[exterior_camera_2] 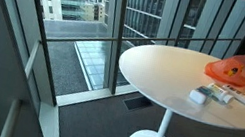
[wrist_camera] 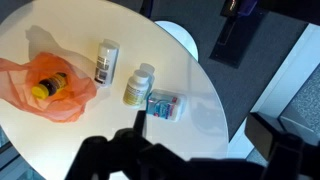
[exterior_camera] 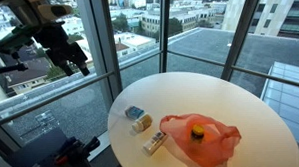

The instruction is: Place the white bottle on the right inside the plastic bag

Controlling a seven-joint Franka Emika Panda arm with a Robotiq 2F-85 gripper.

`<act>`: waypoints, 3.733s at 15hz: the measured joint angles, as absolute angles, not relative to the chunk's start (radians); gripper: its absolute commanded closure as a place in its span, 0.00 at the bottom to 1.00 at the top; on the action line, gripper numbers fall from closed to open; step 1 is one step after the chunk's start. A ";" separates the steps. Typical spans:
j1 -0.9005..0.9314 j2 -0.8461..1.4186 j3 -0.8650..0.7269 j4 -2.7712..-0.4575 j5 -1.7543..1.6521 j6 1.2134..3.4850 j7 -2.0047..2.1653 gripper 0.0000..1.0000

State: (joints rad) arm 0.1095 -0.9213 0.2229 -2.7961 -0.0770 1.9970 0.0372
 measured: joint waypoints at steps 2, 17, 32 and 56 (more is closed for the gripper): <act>0.109 -0.921 0.223 -2.796 -0.077 1.997 0.037 0.00; -0.031 -0.720 0.070 -2.655 -0.076 2.168 0.059 0.00; -0.067 -0.501 -0.108 -2.674 -0.050 2.328 0.029 0.00; -0.160 -0.016 -0.278 -2.642 0.172 2.602 -0.247 0.00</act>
State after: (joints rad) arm -0.1600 -0.0160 -0.2780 -2.6421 0.1716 2.6023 -0.2472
